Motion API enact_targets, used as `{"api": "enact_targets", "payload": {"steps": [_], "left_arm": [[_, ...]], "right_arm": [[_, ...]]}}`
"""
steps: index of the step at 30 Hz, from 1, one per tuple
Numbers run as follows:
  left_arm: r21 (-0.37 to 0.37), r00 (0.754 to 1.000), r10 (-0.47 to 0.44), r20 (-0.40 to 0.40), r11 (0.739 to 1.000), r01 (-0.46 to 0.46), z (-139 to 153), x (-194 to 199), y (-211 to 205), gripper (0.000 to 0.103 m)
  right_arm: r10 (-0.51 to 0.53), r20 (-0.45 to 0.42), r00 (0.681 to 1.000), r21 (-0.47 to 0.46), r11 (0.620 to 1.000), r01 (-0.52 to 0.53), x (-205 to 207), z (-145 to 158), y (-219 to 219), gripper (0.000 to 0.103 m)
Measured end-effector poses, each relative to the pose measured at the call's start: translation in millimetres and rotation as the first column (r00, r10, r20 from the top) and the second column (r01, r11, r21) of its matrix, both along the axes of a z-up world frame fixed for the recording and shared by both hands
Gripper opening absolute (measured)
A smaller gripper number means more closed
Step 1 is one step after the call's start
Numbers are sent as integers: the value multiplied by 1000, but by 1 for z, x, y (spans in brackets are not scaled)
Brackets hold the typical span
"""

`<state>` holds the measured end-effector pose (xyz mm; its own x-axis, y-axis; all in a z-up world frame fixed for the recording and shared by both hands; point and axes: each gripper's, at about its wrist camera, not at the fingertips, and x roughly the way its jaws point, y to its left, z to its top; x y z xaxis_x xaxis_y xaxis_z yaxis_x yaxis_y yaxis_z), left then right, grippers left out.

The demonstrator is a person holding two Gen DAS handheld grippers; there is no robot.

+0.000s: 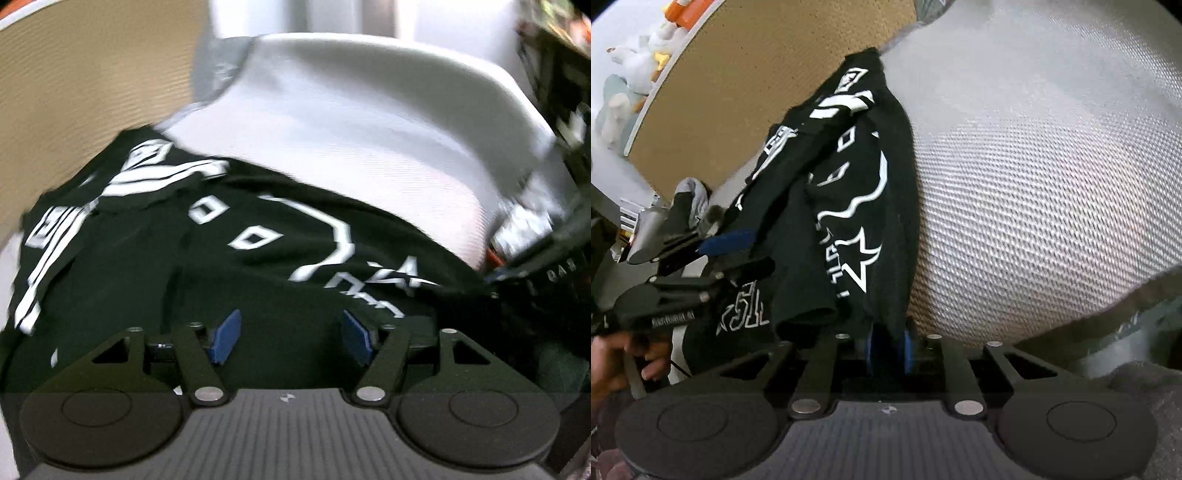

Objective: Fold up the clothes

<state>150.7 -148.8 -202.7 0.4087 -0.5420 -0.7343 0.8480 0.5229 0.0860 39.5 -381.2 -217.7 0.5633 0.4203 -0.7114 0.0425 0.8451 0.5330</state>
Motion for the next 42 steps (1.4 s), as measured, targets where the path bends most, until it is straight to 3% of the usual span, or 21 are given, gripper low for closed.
{"api": "enact_targets", "payload": {"steps": [4, 8, 11, 15, 17, 21, 30, 37, 39, 42], "left_arm": [[61, 1000, 2, 22, 998, -3, -19, -4, -18, 59], [47, 1000, 16, 12, 999, -16, -22, -3, -12, 59], [49, 1000, 21, -9, 999, -20, -20, -3, -9, 58], [61, 998, -21, -51, 998, 24, -19, 0, -6, 56], [56, 996, -42, -72, 997, 46, -18, 0, -2, 56], [17, 993, -38, -113, 999, 41, -18, 0, 7, 55], [-9, 982, -89, -164, 996, 88, -16, -4, 16, 54], [7, 979, -108, -171, 994, 111, -12, -3, 19, 54], [8, 985, -85, -153, 996, 87, -5, 4, 28, 56], [24, 995, 33, -94, 999, -31, 11, 29, 55, 55]], "right_arm": [[17, -36, 999, -21, 1000, -18, 1, -8, 4, 23], [70, -119, 990, -84, 993, -80, 5, -21, 16, 33], [93, -176, 980, -161, 979, -122, 11, -31, 27, 34], [91, -190, 978, -201, 971, -129, 16, -34, 32, 34], [83, -177, 981, -183, 976, -116, 14, -33, 28, 34], [98, -110, 989, -96, 989, -109, 5, -24, 20, 14], [80, 69, 994, 63, 994, -85, -18, 11, 8, 9], [112, 143, 983, 125, 984, -131, -4, 31, 31, 6], [125, 157, 980, 141, 979, -148, -3, 35, 37, 6], [137, 181, 974, 145, 976, -164, -5, 44, 42, 6]]}}
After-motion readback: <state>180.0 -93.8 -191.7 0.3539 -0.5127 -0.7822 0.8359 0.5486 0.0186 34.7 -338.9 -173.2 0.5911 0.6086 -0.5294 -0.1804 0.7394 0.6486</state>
